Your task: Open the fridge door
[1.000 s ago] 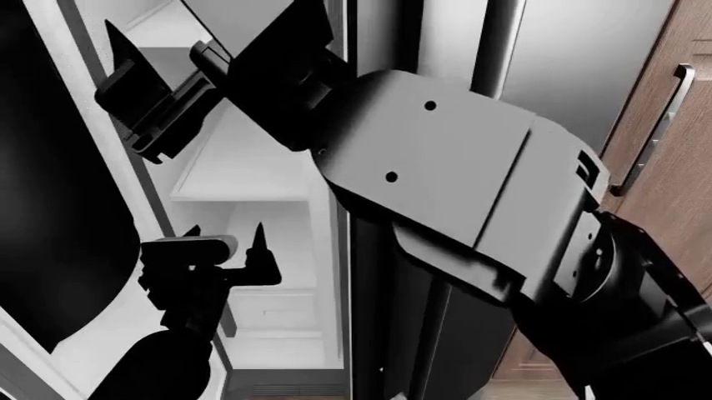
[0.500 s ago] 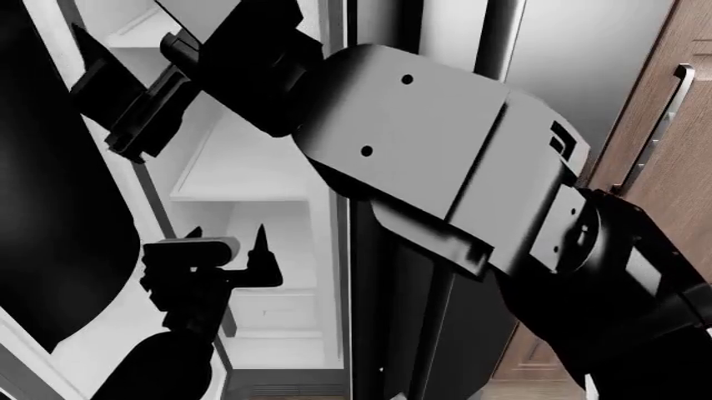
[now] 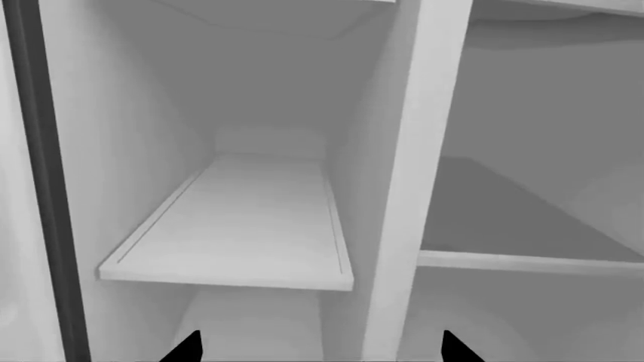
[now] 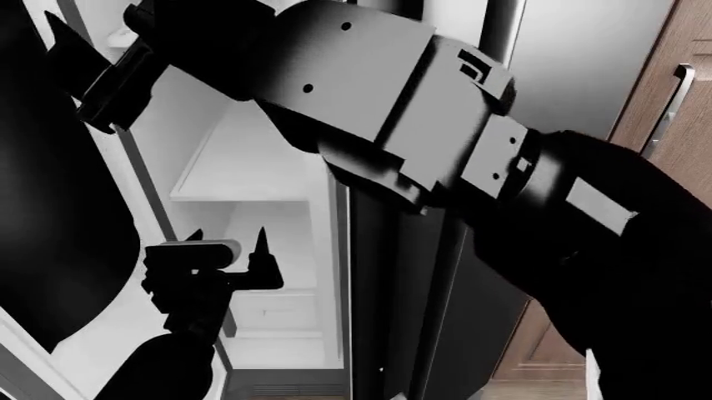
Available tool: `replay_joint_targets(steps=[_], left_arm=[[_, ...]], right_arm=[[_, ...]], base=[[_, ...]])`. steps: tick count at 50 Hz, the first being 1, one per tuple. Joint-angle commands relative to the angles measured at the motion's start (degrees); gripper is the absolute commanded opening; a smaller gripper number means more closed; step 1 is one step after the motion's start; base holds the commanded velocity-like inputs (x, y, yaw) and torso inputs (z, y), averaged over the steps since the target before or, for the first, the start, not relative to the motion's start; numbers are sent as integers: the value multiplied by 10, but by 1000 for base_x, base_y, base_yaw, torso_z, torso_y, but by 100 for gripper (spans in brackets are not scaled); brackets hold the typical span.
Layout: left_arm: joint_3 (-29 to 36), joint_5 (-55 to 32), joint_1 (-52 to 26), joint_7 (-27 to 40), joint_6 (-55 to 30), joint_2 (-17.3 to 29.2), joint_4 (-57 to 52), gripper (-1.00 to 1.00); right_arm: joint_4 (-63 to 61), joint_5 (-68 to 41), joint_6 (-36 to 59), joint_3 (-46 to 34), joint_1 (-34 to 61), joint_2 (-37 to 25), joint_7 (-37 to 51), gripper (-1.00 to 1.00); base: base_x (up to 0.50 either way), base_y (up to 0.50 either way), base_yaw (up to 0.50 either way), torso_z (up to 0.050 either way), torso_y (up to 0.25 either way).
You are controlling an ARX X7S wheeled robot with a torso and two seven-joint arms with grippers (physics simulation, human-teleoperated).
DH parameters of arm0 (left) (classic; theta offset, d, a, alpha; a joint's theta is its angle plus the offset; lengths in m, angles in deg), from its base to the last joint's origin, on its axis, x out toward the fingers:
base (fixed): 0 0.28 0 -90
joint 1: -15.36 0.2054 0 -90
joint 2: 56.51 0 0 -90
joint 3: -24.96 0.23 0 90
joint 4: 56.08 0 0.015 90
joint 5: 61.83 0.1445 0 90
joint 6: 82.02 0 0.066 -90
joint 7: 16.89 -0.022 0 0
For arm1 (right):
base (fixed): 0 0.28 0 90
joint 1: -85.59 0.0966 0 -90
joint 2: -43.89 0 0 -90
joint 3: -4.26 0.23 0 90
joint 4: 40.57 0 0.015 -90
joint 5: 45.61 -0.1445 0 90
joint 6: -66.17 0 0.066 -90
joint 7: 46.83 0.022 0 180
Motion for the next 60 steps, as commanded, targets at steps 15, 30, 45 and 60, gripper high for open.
replay_joint_targets(steps=[15,30,45,60], left_arm=[[0,-7,5,4,-6,5,-11,100],[0,-7,2,1,3,2,5,100],[2,-6,1,5,2,3,1,100],[4,-9,4,11,-4,5,-9,100]], right_arm=[[172,-210,-228,-216,90,1,51,100],[29,-204,-253,-202,50,-82,200,100],[-224,-152,-269,-188,19,-259,444,100],[-516,-90,-194,-170,44,-489,721,100]], base=[[0,0,0,0,0],[0,0,0,0,0],[0,0,0,0,0],[0,0,0,0,0]])
